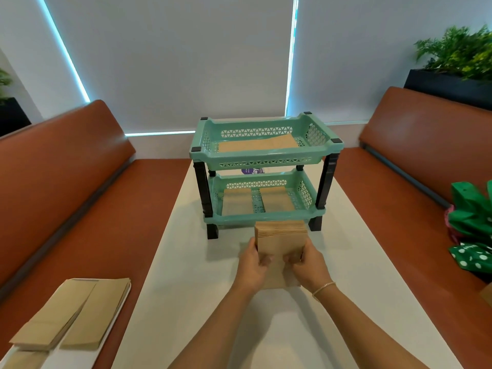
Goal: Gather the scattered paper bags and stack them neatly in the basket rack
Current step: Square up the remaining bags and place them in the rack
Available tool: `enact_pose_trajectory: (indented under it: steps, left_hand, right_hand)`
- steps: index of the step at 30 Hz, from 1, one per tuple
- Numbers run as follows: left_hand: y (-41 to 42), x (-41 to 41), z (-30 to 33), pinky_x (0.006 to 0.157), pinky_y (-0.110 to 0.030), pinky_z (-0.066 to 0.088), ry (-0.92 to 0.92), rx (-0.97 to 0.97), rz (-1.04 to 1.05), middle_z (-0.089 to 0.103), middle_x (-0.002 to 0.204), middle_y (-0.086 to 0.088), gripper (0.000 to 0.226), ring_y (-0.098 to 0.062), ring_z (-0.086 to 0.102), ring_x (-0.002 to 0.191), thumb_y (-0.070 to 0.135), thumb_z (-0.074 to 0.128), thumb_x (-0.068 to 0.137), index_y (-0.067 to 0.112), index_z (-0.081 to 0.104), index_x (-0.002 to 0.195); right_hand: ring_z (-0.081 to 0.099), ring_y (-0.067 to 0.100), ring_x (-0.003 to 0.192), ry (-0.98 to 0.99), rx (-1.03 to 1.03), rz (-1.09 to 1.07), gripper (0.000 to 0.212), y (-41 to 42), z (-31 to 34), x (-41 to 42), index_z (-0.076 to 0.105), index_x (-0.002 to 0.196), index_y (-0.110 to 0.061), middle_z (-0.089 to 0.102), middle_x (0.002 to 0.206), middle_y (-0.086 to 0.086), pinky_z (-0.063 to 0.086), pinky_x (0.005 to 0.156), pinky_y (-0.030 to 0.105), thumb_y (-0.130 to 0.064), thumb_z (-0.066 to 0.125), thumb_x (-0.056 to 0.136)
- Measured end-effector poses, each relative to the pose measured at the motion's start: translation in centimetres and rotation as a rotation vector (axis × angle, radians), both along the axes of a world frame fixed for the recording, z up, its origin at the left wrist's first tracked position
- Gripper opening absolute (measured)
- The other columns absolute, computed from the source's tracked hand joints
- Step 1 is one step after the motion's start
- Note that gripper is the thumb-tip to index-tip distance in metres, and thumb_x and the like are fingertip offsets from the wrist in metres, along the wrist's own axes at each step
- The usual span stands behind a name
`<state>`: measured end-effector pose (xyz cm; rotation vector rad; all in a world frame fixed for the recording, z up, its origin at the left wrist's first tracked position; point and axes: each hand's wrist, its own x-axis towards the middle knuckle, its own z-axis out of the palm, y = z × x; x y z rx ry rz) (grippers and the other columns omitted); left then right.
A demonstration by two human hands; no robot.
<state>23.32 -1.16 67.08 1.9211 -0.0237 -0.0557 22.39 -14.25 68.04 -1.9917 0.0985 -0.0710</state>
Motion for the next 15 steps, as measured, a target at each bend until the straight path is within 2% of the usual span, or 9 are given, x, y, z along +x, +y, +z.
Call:
enact_pose_trajectory:
  steps: [4,8,12,15]
  left_hand:
    - [-0.1,-0.8,-1.0,0.091,-0.017,0.037,0.019,0.068,-0.025,0.051,0.124,-0.001,0.05,-0.012,0.048,0.113,0.0,0.052,0.091,0.012,0.034,0.136]
    - [0.0,-1.3,-2.5,0.089,-0.014,0.035,0.063,0.224,-0.083,0.047,0.131,-0.005,0.057,-0.018,0.047,0.122,-0.004,0.054,0.086,0.01,0.033,0.137]
    - [0.0,-0.8,-1.9,0.089,-0.02,0.04,0.117,0.266,-0.095,0.049,0.13,-0.005,0.056,-0.019,0.049,0.116,0.002,0.054,0.086,0.014,0.035,0.138]
    - [0.5,-0.4,-1.3,0.093,-0.032,0.048,0.321,0.114,-0.139,0.057,0.123,-0.004,0.053,-0.019,0.055,0.11,0.01,0.06,0.084,0.016,0.041,0.132]
  right_hand:
    - [0.051,0.016,0.091,0.067,-0.06,0.033,0.04,-0.3,-0.9,-0.6,0.047,0.118,-0.015,0.054,0.098,-0.002,0.04,0.076,0.022,0.004,0.056,0.084]
    - [0.052,0.017,0.089,0.125,-0.104,0.071,0.03,-0.7,-1.9,-1.3,0.051,0.107,-0.014,0.055,0.091,-0.001,0.04,0.073,0.022,0.005,0.052,0.084]
    - [0.053,0.019,0.096,0.174,-0.179,0.113,0.045,-1.0,-1.3,-0.5,0.045,0.127,-0.008,0.058,0.109,0.006,0.04,0.077,0.022,0.002,0.055,0.084]
    - [0.054,0.025,0.112,0.3,-0.187,0.124,0.051,-1.7,-1.1,0.4,0.042,0.131,-0.011,0.057,0.123,0.008,0.044,0.092,0.03,-0.009,0.061,0.084]
